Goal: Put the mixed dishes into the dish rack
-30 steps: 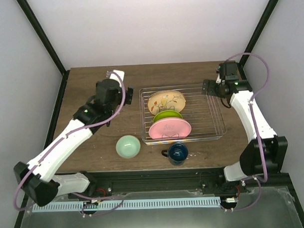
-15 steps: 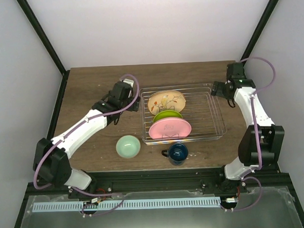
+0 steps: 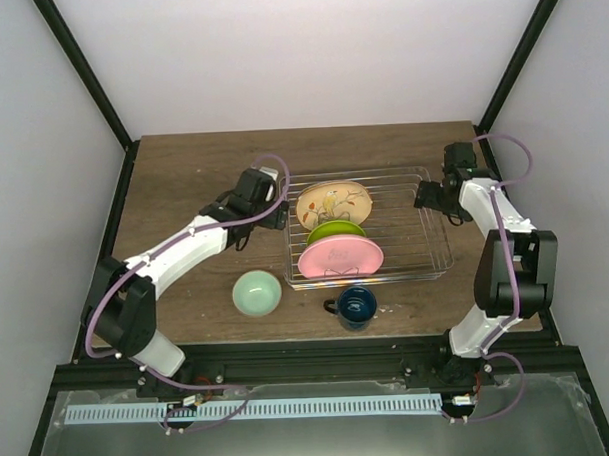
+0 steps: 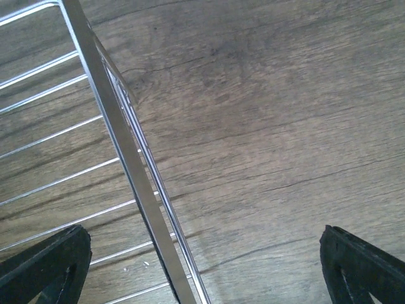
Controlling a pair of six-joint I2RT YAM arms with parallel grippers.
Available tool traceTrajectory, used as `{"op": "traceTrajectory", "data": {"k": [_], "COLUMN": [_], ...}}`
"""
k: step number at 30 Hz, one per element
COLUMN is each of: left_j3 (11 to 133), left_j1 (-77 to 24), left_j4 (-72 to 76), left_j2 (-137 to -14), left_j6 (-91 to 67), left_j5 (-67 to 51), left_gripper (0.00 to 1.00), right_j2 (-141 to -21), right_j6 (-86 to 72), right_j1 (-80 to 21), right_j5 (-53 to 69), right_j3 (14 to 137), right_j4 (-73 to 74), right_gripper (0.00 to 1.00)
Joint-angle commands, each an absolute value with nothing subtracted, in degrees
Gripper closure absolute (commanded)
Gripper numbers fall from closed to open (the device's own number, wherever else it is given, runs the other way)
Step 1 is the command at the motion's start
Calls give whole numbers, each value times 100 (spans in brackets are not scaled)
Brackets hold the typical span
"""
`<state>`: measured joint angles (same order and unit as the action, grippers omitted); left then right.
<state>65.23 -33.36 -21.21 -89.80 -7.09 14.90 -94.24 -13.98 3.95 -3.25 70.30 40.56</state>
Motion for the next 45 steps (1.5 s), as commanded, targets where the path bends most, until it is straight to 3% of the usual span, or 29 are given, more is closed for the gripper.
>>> {"op": "traceTrajectory", "data": {"k": [1,22,45], "left_j3": [6387,6341,6721], "left_j1": [-3332,-3443,-2115], "left_j4": [-1768,-1948,-1819], "left_j2": [-9159,-10037,-10604], "left_j6": [-899,-740,-185], "left_j5": [1015,2081,2185], "left_gripper": [4,4,3], "right_j2": [-9433,-9723,-10055], "right_j6": [-1388,-1548,-1681], "right_j1": [431,-484,-902], "right_j5": [-220,-334,-170], "right_j3": [6982,6919,7297], "right_j4": [3874,3954,3947], "right_gripper": [0,0,0]}}
